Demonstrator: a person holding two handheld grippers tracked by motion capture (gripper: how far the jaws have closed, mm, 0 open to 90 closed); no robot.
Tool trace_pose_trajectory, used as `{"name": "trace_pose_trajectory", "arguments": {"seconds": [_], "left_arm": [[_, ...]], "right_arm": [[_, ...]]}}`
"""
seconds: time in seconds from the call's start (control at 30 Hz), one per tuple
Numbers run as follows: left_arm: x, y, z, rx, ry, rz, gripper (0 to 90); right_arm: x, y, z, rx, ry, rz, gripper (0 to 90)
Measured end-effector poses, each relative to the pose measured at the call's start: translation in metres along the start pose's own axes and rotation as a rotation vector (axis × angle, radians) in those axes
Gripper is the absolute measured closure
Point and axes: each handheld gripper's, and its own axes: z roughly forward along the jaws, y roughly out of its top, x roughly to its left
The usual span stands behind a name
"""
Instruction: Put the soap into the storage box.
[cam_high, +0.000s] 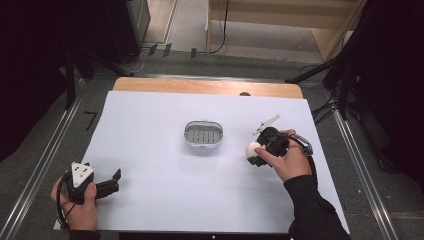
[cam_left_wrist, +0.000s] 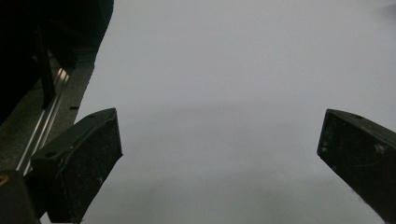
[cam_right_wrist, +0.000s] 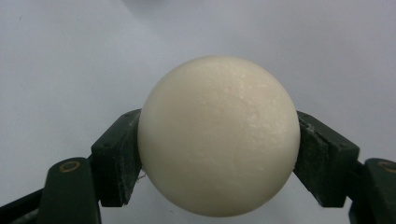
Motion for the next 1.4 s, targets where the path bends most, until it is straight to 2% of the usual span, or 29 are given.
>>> {"name": "trace_pose_trajectory", "arguments": {"seconds": [0.4,0.93,1.4], "left_arm": [[0.0,0.0,0.0,-0.002,-0.003,0.0,0.2],[0.0,0.0,0.0,-0.003,-0.003,0.002,0.2],[0.0,0.0,0.0,-0.003,-0.005,0.005,0.2]], "right_arm": [[0.002,0.014,-0.001,-0.006,0.017,-0.012,25.5],[0.005,0.045,0.001,0.0,0.034,-0.048,25.4],[0.011,0.061,0.003,-0.005,0.045,-0.064,25.4]]}}
